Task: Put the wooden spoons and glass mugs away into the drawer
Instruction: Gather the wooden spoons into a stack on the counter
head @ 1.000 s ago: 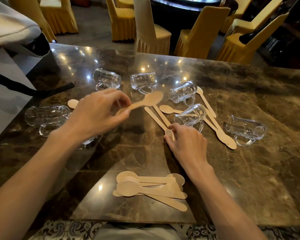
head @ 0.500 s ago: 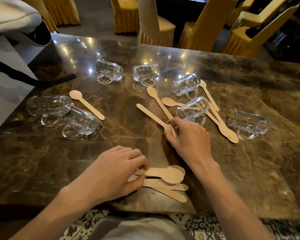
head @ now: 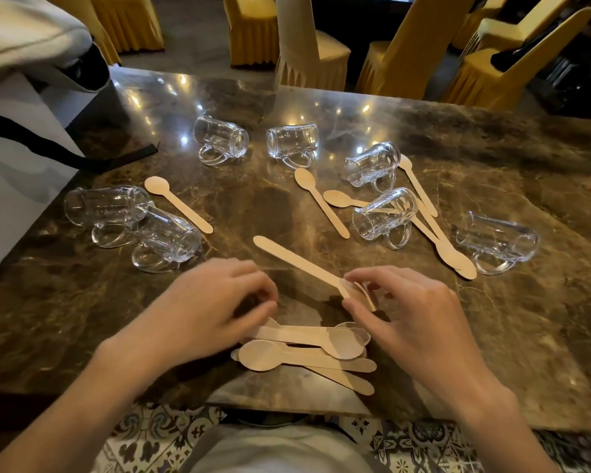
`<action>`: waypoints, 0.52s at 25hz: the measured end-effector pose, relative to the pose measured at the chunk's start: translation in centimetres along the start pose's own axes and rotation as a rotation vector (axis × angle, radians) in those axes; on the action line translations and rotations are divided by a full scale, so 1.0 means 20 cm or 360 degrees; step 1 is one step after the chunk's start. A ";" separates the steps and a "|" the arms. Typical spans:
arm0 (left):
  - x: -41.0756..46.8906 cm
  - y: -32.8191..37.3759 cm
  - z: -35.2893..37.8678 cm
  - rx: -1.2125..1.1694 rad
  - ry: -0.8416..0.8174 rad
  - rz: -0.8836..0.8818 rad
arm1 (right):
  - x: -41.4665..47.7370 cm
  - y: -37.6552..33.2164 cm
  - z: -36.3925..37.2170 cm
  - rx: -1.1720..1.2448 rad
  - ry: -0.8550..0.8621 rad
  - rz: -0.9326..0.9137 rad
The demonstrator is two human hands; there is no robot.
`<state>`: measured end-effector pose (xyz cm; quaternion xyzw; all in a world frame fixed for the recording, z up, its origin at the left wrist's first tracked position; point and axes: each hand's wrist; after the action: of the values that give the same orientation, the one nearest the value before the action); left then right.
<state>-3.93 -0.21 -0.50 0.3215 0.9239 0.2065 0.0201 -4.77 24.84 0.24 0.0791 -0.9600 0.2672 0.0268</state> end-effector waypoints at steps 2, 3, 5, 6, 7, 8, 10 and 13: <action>0.02 -0.10 -0.09 0.0046 0.0063 -0.0103 | -0.05 0.01 -0.02 -0.0026 -0.0056 -0.0037; 0.04 -0.16 -0.14 0.0081 0.0122 -0.0156 | -0.07 0.01 -0.02 -0.0048 -0.0079 -0.0062; 0.07 -0.31 -0.24 0.0144 0.0229 -0.0267 | -0.10 0.01 -0.01 -0.0065 -0.0096 -0.0078; 0.09 -0.39 -0.29 0.0180 0.0244 -0.0324 | -0.11 0.01 -0.01 -0.0057 -0.0105 -0.0072; 0.12 -0.46 -0.32 0.0234 0.0226 -0.0377 | -0.12 0.01 -0.01 -0.0048 -0.0126 -0.0076; 0.13 -0.53 -0.36 0.0302 0.0171 -0.0425 | -0.13 0.01 0.00 -0.0046 -0.0161 -0.0096; 0.17 -0.64 -0.39 0.0425 -0.0030 -0.0484 | -0.15 0.01 0.01 -0.0071 -0.0231 -0.0160; 0.21 -0.73 -0.41 0.0470 -0.0272 -0.0471 | -0.17 0.00 0.04 -0.0079 -0.0259 -0.0195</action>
<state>-17.22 -10.96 1.59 0.1983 0.9761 0.0359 0.0813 -1.35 24.91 -0.67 0.1586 -0.9587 0.2339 -0.0331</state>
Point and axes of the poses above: each hand's wrist, its own x-axis towards the middle knuckle, its own z-axis out of the palm, y = z × x, and after that the axes turned 13 degrees about z, right-handed
